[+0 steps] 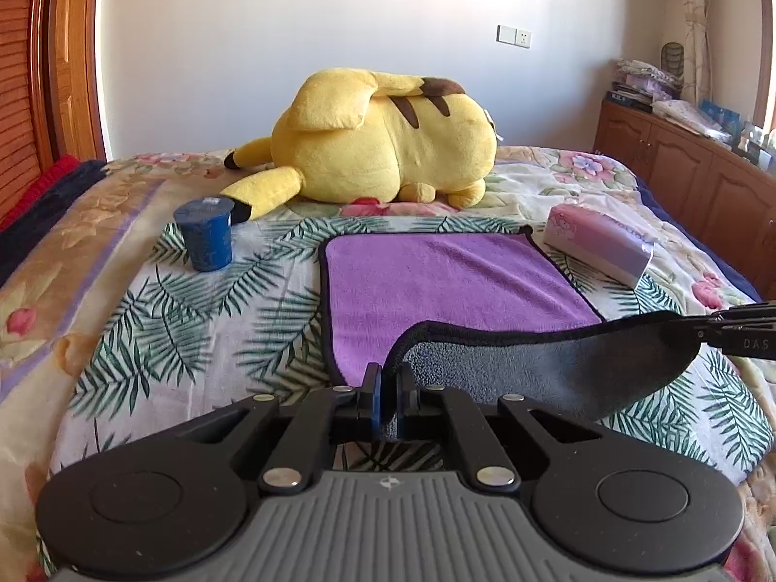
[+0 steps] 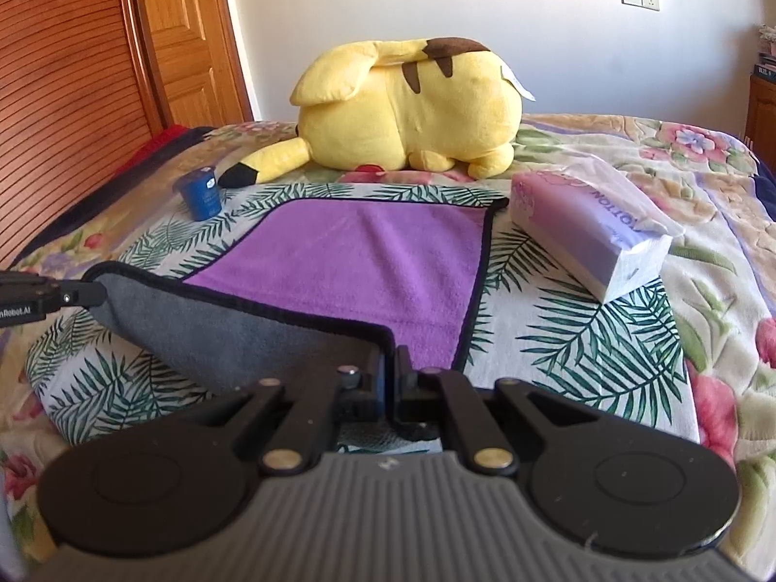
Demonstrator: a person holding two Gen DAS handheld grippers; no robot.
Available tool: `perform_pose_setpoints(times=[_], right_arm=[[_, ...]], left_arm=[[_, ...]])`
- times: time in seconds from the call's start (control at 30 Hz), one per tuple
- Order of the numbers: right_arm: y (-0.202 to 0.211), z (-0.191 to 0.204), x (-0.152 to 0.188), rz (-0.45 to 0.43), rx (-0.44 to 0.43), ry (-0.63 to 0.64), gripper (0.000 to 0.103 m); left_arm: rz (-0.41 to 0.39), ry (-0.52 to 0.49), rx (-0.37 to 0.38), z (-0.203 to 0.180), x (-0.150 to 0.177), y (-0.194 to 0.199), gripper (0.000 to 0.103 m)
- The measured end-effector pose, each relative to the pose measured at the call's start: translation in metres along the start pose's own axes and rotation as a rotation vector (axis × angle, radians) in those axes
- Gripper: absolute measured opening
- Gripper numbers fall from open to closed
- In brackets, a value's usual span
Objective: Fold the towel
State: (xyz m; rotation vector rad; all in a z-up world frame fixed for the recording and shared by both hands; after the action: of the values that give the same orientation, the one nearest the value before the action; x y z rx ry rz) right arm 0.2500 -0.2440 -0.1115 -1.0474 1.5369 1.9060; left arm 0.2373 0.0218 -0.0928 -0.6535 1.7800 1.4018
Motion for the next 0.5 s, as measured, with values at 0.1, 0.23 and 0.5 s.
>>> perform_pose_setpoints(times=[0.1,0.23,0.5], right_arm=[[0.001,0.003,-0.003,-0.016,-0.004,0.010,0.004],[0.000,0.004,-0.008,-0.029,-0.008,0.020,0.004],[-0.007,-0.003,-0.017,-0.054,0.005,0.024,0.004]], left_arm=[[-0.018,-0.003,0.005,0.000,-0.008,0.001,0.000],[-0.034,-0.014,0.009,-0.002,-0.016,0.001,0.000],[-0.058,-0.032,0.008,-0.003,-0.030,-0.003,0.000]])
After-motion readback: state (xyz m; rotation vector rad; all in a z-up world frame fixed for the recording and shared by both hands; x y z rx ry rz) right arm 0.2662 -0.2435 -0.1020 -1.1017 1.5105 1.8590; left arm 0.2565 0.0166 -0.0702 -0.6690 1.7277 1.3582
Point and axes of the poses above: each gripper's, at about its wrist camera, not at the fingertips, and y roughly against the way its jaws point, z to its left, x to its underside, the point moved 6 cm from there along -y, roughly the way its jaws point, and after that the axes turned 6 degrees about x, right-handed, at the moved point
